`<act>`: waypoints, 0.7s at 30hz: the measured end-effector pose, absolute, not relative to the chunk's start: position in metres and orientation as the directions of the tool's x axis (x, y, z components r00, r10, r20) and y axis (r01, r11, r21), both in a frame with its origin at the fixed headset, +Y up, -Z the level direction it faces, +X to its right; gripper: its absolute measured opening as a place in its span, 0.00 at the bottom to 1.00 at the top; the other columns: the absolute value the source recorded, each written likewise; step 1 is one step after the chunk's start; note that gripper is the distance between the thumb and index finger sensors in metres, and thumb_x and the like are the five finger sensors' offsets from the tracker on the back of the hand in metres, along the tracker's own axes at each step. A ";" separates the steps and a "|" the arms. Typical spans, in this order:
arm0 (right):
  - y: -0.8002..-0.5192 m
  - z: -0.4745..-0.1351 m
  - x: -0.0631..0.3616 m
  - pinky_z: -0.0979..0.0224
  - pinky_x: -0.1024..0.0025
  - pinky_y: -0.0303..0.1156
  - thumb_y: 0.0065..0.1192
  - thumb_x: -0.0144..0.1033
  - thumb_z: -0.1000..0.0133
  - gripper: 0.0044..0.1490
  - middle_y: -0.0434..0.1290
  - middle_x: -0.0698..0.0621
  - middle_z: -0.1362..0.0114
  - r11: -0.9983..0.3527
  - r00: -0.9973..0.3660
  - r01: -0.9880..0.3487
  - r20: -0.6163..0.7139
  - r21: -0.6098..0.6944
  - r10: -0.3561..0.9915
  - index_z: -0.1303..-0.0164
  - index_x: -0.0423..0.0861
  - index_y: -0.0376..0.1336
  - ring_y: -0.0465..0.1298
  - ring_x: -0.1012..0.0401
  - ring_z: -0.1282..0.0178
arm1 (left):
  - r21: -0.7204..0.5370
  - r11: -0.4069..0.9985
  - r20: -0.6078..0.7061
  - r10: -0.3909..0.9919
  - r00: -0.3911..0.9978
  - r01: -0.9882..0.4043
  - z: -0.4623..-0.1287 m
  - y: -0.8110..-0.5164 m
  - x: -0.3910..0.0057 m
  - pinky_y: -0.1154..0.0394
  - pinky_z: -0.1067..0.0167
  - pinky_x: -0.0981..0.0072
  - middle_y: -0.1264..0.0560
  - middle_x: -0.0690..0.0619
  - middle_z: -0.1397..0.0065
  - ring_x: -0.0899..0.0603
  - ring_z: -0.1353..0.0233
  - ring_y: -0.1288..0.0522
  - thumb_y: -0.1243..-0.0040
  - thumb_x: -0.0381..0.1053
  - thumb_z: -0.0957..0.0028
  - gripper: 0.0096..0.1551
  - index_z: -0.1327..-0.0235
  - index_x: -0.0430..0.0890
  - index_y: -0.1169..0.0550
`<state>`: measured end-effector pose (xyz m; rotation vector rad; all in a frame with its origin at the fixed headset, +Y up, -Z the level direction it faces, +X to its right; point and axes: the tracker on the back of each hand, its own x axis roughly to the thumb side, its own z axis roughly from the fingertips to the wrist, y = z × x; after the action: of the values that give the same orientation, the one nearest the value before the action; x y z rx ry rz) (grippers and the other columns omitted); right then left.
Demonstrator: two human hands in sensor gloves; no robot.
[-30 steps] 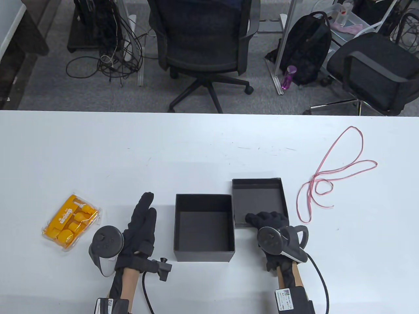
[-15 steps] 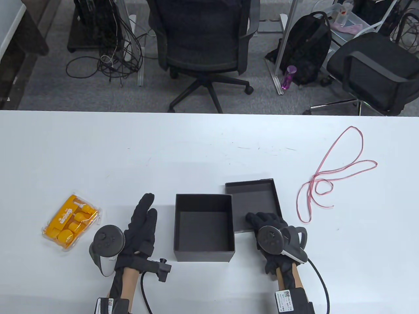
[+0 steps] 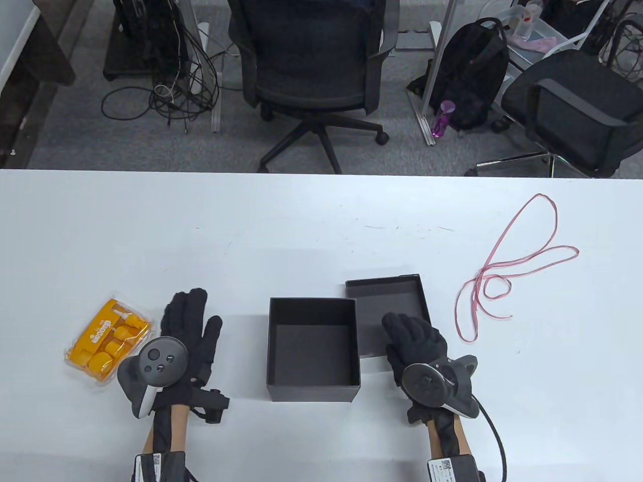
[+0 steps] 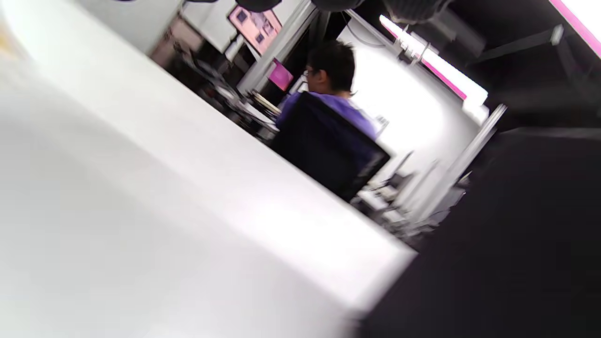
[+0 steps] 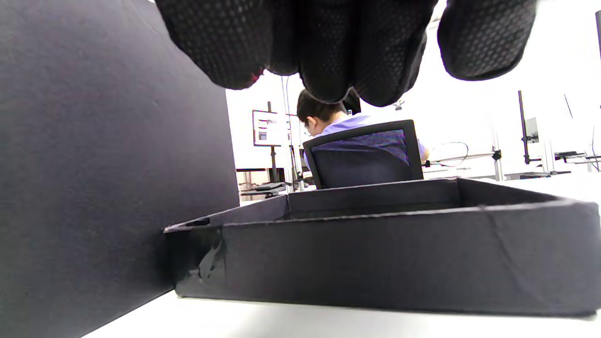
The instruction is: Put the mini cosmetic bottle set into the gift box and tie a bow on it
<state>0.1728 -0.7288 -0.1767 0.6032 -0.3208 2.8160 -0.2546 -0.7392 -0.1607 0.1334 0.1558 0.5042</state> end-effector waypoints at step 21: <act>-0.736 -0.177 0.163 0.31 0.31 0.65 0.61 0.34 0.41 0.39 0.65 0.36 0.23 -0.945 -0.854 -0.310 0.468 -0.108 0.227 0.19 0.38 0.56 0.66 0.37 0.26 | -0.359 0.896 -0.588 0.000 0.809 -0.261 -0.181 -0.777 -0.364 0.45 0.27 0.18 0.64 0.23 0.18 0.16 0.19 0.58 0.36 0.62 0.44 0.68 0.18 0.36 0.66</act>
<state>0.1634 -0.7356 -0.1767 0.6667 -0.2606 2.7697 -0.3637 -0.7771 -0.1805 -0.4444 0.6173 0.1440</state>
